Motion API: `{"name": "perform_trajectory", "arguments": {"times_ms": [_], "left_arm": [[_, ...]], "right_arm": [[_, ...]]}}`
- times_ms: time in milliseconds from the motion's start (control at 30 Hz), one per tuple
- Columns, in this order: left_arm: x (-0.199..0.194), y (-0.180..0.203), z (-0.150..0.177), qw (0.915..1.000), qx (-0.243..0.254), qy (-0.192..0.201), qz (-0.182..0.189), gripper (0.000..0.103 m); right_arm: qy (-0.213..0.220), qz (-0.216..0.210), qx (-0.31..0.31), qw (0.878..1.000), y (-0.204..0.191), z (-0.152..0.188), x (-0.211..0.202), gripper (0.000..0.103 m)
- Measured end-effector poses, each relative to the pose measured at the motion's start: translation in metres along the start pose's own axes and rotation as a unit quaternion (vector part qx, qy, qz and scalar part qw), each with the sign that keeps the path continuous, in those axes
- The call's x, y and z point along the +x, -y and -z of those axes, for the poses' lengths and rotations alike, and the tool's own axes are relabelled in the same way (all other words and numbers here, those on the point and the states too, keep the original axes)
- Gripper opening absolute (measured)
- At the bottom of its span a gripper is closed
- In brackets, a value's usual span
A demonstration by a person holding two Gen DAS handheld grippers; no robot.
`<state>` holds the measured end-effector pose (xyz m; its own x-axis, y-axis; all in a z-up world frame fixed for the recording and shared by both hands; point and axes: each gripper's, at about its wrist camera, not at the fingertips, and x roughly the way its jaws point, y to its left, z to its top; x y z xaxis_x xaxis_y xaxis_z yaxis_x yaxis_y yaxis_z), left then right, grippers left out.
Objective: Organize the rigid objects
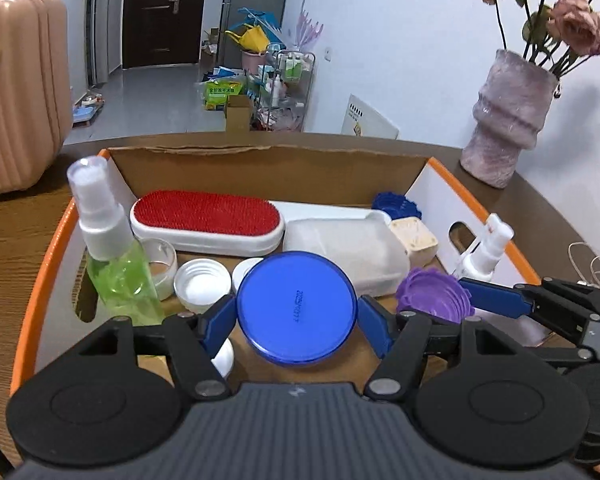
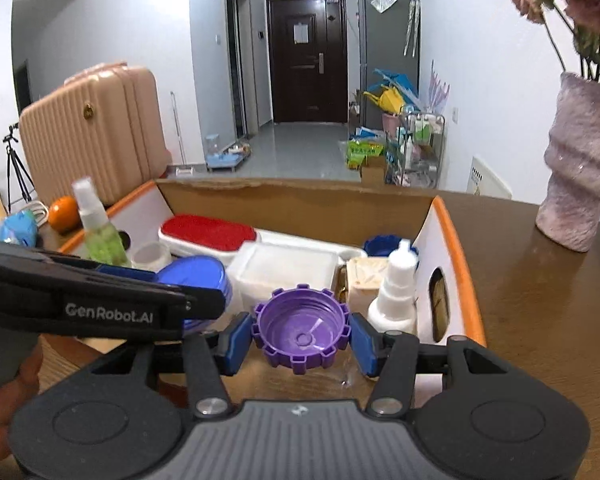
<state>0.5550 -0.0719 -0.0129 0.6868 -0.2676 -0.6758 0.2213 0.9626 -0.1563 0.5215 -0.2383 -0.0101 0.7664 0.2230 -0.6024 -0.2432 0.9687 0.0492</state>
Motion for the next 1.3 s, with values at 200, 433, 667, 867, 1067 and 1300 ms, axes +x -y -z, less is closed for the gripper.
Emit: {"name": "perform_trajectory", "arguments": {"times_ms": [200,433,667,867,1067,1300], "left_arm": [[-0.005,0.001,0.001,1.0,-0.001,0.001,0.001,0.074],[-0.051,0.011,-0.008,0.9991,0.011,0.039,-0.008,0.074],[-0.134,0.028,0.009,0.9928,0.043,0.102,-0.044,0.075],[-0.203,0.041,0.059,0.9785,0.06,0.176,-0.089,0.082],[-0.241,0.045,0.125,0.9615,0.056,0.251,-0.097,0.102],[-0.252,0.04,0.163,0.9646,0.05,0.239,-0.099,0.102]], "right_arm": [[-0.006,-0.004,0.008,1.0,0.005,0.002,0.007,0.056],[0.027,-0.001,0.005,1.0,0.007,-0.008,-0.033,0.062],[0.071,0.009,0.005,0.997,0.008,-0.015,-0.11,0.064],[0.117,0.015,0.01,0.993,0.0,0.004,-0.175,0.07],[0.207,0.022,0.032,0.978,-0.015,0.058,-0.212,0.088],[0.203,0.026,0.05,0.978,-0.031,0.099,-0.223,0.088]]}}
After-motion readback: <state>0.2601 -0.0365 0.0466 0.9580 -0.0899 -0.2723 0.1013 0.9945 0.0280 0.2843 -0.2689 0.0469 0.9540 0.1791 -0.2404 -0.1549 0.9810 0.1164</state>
